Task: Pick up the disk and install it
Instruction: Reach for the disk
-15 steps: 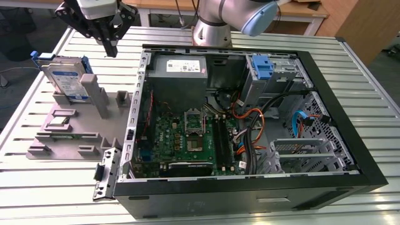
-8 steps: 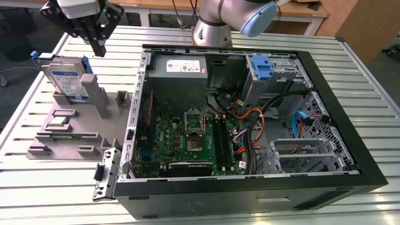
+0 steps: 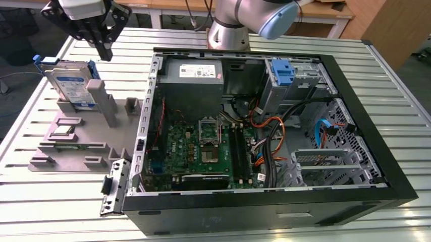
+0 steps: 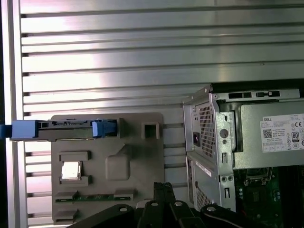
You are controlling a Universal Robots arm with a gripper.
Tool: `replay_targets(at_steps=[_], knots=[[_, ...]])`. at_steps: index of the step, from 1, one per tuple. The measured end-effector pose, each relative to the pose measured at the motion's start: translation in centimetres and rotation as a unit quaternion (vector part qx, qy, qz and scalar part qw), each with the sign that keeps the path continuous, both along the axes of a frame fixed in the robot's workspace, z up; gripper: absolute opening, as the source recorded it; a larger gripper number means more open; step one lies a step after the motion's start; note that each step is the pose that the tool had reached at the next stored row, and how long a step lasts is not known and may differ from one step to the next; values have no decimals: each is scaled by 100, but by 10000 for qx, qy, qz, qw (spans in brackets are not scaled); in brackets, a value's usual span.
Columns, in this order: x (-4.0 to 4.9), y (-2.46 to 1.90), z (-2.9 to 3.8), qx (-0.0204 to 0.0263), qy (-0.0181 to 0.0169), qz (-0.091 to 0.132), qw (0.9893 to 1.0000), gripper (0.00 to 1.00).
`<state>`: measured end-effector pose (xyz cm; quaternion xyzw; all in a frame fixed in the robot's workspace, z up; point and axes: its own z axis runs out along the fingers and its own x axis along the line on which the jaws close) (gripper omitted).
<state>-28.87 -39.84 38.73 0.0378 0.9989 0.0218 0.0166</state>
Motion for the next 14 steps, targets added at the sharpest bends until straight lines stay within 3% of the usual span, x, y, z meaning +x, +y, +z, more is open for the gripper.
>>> replay_targets(at_steps=[10, 14], knots=[[-249, 83, -44, 0, 1, 0, 10000, 10], [-321, 154, -79, 0, 2, 0, 10000, 10]])
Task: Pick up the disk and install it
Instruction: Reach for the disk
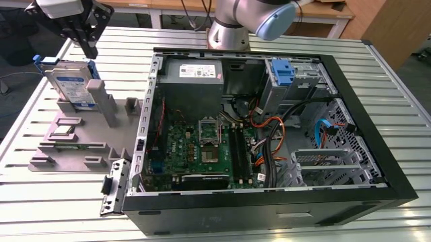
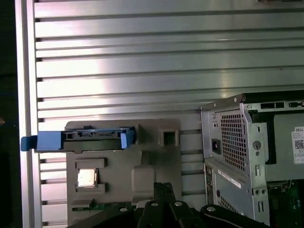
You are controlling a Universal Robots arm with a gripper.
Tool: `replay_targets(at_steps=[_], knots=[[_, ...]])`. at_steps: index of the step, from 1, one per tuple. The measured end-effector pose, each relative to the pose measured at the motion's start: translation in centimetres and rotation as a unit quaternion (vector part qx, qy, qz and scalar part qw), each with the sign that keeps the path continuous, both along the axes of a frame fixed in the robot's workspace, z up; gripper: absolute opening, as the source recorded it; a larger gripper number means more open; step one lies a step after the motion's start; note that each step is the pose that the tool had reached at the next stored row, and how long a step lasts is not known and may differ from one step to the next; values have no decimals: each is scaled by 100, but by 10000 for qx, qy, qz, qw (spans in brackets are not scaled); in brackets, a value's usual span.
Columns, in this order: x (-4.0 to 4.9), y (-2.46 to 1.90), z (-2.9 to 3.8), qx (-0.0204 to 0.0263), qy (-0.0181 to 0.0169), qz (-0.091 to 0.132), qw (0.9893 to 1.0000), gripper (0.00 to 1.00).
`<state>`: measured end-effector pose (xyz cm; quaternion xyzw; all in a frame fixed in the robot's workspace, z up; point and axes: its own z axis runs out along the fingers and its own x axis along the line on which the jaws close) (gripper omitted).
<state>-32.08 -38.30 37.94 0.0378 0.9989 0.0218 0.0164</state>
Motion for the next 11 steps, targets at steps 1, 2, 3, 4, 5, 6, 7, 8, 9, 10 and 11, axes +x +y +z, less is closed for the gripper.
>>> replay_targets(at_steps=[1, 2, 3, 4, 5, 6, 7, 8, 9, 10, 11], knots=[[-25, 22, -8, 0, 0, 0, 10000, 10], [-51, 44, -18, 0, 0, 1, 10000, 10], [-79, 69, -26, 0, 0, 1, 10000, 10], [-108, 94, -36, 0, 0, 0, 10000, 10], [-137, 118, -45, 0, 1, 0, 10000, 10], [-168, 144, -54, 0, 0, 1, 10000, 10], [-201, 166, -62, -1, 1, 1, 10000, 10], [-239, 189, -71, -1, 2, 0, 10000, 10], [-277, 209, -80, -1, 1, 0, 10000, 10], [-317, 229, -90, 0, 1, 1, 10000, 10], [-358, 248, -100, 0, 1, 1, 10000, 10]])
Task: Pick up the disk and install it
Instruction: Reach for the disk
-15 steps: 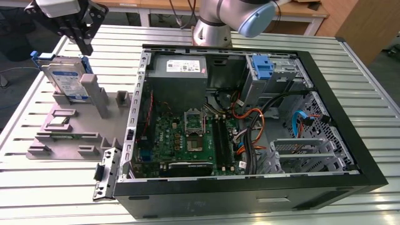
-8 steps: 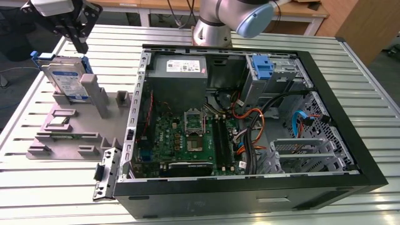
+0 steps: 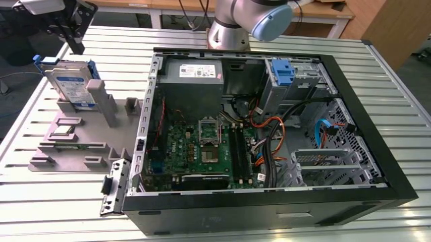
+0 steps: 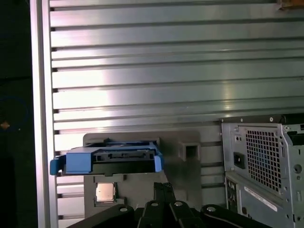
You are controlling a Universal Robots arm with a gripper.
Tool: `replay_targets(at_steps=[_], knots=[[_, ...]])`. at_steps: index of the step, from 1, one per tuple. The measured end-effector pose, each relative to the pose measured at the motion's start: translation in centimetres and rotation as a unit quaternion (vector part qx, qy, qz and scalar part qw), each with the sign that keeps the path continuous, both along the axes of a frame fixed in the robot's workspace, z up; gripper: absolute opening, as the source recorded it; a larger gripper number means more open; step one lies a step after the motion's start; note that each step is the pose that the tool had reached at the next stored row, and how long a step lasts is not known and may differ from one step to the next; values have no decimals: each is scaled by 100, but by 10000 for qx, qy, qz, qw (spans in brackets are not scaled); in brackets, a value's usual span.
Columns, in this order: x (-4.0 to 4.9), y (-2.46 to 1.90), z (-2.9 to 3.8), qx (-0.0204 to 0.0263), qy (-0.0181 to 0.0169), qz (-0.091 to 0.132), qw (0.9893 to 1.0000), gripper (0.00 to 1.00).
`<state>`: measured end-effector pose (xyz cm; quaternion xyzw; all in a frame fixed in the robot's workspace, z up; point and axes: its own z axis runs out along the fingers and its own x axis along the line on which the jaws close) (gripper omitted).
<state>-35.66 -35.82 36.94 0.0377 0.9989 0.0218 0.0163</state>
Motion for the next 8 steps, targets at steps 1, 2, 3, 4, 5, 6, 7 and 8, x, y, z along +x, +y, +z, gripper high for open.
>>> replay_targets(at_steps=[1, 2, 3, 4, 5, 6, 7, 8], knots=[[-47, 19, -11, 0, 0, -1, 10000, 10], [-91, 33, -20, 0, 0, -1, 10000, 10], [-132, 46, -30, 0, -1, -1, 10000, 10], [-166, 55, -40, 0, 0, 0, 10000, 10], [-191, 62, -50, 0, 1, -1, 10000, 10], [-208, 65, -58, 0, 2, -1, 10000, 10], [-211, 66, -65, 1, 1, -1, 10000, 10], [-213, 65, -68, 0, 3, 0, 10000, 10]])
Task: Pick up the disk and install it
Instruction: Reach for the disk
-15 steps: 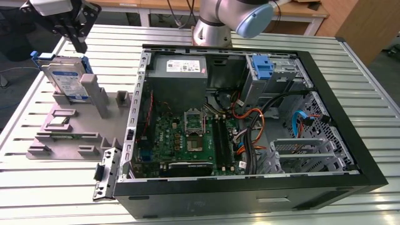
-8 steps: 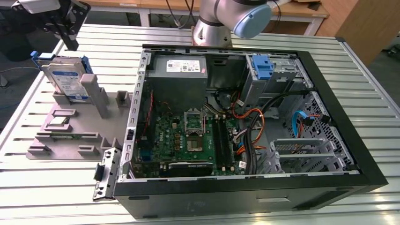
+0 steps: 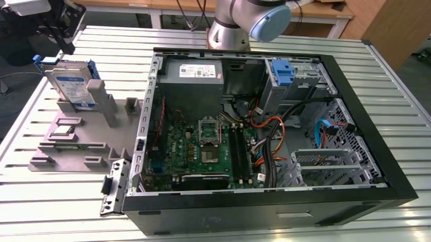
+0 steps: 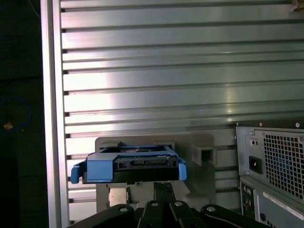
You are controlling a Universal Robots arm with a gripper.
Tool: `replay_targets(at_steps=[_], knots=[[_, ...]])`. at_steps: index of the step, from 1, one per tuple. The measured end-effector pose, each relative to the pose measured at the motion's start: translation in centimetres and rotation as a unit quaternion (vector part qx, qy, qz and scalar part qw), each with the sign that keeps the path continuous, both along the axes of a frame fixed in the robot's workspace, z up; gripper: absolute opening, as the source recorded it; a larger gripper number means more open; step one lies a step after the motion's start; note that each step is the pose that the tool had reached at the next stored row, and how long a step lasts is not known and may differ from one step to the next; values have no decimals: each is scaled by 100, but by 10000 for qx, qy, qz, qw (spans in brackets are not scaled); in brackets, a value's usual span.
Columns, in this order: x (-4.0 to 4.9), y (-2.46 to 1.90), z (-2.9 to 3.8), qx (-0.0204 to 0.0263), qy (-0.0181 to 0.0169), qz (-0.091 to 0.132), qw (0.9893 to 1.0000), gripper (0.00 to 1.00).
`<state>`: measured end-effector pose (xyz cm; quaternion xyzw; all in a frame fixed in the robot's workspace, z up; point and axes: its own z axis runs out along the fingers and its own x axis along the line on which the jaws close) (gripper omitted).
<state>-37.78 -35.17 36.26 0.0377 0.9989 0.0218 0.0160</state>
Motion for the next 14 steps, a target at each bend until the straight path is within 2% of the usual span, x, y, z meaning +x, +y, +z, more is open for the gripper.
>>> replay_targets(at_steps=[4, 10, 12, 14], knots=[[-17, 1, -44, 0, 8, 0, 10000, 10], [-19, 2, -53, 2, 14, -1, 10000, 10], [-19, 2, -60, 22, 60, -1, 10000, 10], [-20, 2, -61, 26, 76, -1, 10000, 10]])
